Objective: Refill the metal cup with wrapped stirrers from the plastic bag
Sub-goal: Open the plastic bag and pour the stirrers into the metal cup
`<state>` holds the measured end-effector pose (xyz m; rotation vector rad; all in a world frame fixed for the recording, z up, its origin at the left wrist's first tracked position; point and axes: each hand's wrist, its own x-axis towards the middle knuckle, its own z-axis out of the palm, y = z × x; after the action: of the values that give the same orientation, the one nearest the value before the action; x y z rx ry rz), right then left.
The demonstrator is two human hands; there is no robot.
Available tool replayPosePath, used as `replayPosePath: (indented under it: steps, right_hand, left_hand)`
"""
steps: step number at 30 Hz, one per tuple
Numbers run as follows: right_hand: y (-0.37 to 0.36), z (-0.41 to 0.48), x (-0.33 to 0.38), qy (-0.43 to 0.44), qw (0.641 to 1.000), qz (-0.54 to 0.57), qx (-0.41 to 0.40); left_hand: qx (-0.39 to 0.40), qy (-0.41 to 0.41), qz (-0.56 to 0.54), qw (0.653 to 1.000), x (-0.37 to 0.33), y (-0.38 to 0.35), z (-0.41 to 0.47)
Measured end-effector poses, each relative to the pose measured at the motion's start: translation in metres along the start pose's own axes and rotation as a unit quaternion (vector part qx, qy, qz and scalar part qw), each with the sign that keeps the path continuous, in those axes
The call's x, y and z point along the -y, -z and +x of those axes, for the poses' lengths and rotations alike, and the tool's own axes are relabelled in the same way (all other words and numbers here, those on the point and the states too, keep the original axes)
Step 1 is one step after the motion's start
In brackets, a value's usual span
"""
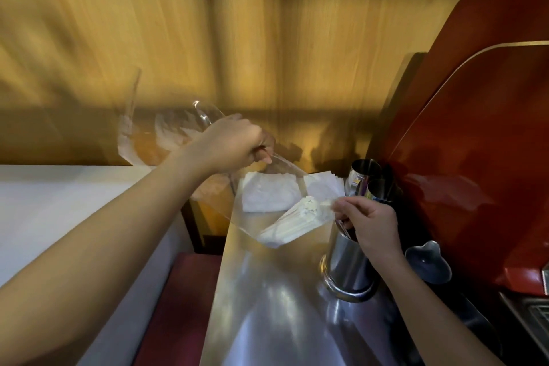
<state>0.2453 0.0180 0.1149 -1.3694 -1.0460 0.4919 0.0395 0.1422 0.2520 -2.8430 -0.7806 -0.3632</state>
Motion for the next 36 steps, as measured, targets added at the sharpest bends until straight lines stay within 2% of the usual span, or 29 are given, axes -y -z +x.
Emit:
replayPosePath:
  steps: [2, 5, 8, 12, 17, 22, 24, 27, 30, 33, 36]
  right_hand:
    - [0.003, 0.003, 0.006, 0.048, 0.998, -0.023, -0.02]
    - [0.008, 0.007, 0.015, 0.127, 0.989, -0.08, -0.008]
    - [0.008, 0.009, 0.015, 0.113, 0.991, -0.069, -0.004]
    - [0.006, 0.012, 0.019, 0.106, 0.993, -0.024, -0.049]
    - [-0.011, 0.019, 0.028, 0.088, 0.994, -0.06, 0.008]
    - [-0.026, 0.02, 0.027, 0.083, 0.988, -0.108, 0.074]
    - [-0.028, 0.021, 0.025, 0.082, 0.989, -0.106, 0.054]
    - [-0.027, 0.02, 0.023, 0.088, 0.981, -0.153, 0.076]
    - [-0.026, 0.022, 0.021, 0.089, 0.988, -0.118, 0.052]
    - [-0.026, 0.02, 0.018, 0.094, 0.98, -0.154, 0.082]
    - [-0.025, 0.021, 0.017, 0.076, 0.992, -0.096, 0.028]
  left_hand:
    - [-0.006, 0.021, -0.062, 0.998, 0.005, 0.003, -0.003]
    - [-0.008, 0.043, -0.104, 0.994, 0.01, 0.003, -0.007]
    - [0.017, 0.046, -0.111, 0.993, 0.011, -0.005, -0.012]
    - [0.019, 0.057, -0.119, 0.991, 0.017, -0.015, -0.021]
    - [0.058, 0.116, -0.122, 0.984, 0.037, -0.032, -0.039]
    - [0.057, 0.131, -0.134, 0.981, 0.04, -0.051, -0.057]
    - [0.038, 0.139, -0.155, 0.977, 0.042, -0.056, -0.061]
    - [0.037, 0.135, -0.154, 0.978, 0.041, -0.06, -0.064]
    - [0.024, 0.143, -0.172, 0.974, 0.039, -0.061, -0.063]
    - [0.027, 0.146, -0.168, 0.975, 0.037, -0.062, -0.061]
    - [0.016, 0.155, -0.186, 0.97, 0.034, -0.063, -0.06]
